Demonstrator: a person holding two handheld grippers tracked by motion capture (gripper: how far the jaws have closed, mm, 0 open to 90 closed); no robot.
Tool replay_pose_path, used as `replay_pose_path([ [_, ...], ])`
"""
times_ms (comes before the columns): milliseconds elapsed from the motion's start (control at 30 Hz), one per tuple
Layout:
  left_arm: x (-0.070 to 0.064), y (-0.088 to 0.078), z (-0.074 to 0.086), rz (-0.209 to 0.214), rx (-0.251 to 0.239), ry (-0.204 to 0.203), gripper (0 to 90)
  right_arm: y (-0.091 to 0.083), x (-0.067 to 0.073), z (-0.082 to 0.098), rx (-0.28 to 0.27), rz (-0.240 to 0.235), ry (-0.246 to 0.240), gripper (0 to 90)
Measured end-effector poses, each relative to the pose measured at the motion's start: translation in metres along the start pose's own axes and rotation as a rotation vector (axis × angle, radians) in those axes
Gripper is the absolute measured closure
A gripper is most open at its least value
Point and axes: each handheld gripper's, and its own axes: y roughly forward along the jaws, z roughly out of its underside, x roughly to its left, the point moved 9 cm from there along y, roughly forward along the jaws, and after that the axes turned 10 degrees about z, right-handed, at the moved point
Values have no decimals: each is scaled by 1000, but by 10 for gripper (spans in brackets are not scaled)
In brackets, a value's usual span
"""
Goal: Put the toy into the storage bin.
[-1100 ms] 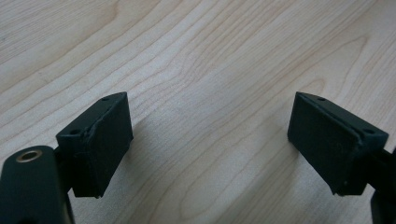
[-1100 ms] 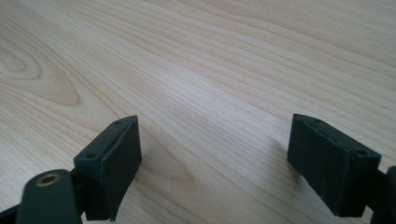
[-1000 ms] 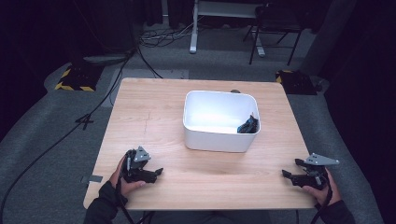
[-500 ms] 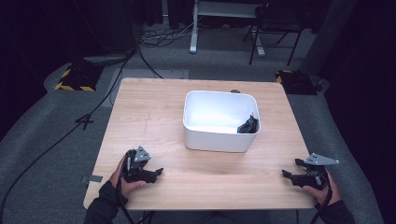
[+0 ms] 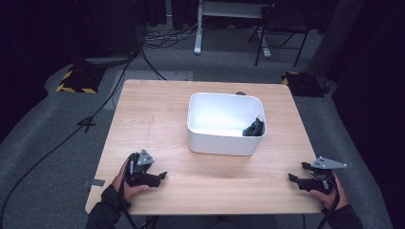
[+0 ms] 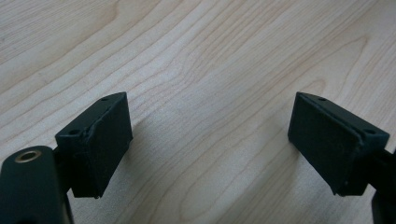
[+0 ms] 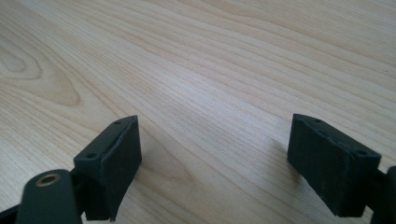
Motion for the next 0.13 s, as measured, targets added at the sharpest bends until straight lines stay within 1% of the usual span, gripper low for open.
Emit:
replay_pose_path([
  [133,0,0,0,4,2,-5,137,0,0,0,0,0,0,177],
])
